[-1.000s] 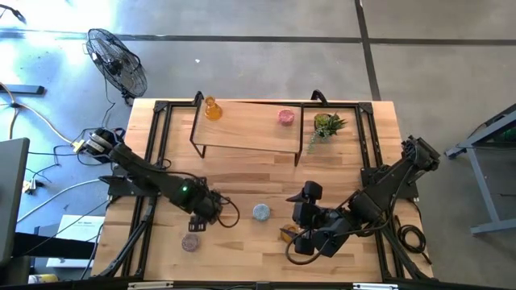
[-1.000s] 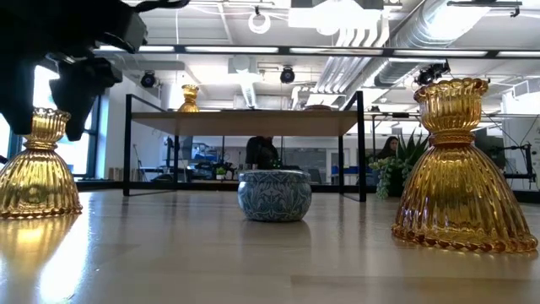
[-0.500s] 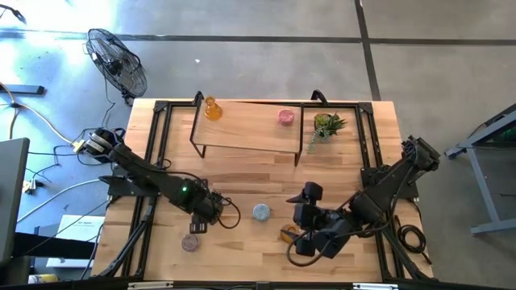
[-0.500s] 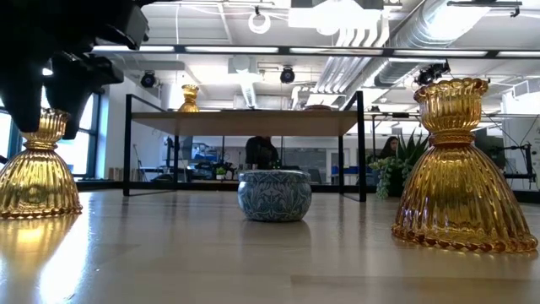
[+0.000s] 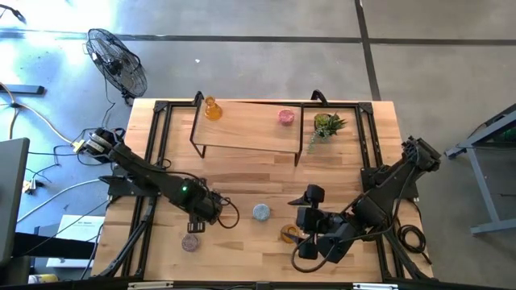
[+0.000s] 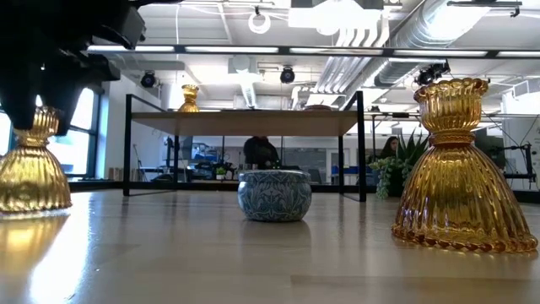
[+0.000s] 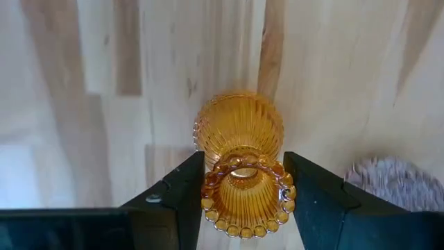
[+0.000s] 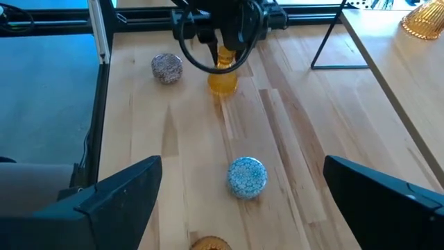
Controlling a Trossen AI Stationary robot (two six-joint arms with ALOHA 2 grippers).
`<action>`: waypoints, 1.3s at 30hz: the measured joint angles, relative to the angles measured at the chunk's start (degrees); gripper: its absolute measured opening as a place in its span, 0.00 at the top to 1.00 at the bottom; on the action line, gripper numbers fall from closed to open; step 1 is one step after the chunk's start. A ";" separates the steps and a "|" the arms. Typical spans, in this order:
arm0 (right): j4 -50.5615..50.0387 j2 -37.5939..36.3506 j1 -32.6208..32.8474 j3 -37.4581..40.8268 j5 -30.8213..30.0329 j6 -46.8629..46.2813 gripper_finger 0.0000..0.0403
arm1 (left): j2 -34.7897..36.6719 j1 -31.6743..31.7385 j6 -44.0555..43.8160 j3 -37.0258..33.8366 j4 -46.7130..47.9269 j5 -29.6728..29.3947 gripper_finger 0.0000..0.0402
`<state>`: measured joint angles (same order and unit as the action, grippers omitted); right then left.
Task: Pick & Place candle stick holders
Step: Put the top yellow candle holder on the shelf
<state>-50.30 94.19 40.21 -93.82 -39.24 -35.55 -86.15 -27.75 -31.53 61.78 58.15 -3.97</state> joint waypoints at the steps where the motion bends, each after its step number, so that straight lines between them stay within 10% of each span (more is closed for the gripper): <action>1: 0.00 0.00 0.00 0.00 0.00 0.01 0.02 | 0.00 0.00 -0.10 1.00 1.43 0.00 0.59; 23: 3.99 0.00 0.35 -0.02 -1.77 4.73 0.02 | 0.20 5.16 11.53 51.07 31.89 -19.24 0.59; 39: 7.89 0.00 0.48 -0.02 -1.75 -0.64 0.02 | 0.22 36.11 32.91 54.44 31.93 -9.47 0.59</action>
<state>-42.41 94.19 40.69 -93.84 -40.99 -36.19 -85.93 8.36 1.37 116.22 90.08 -13.44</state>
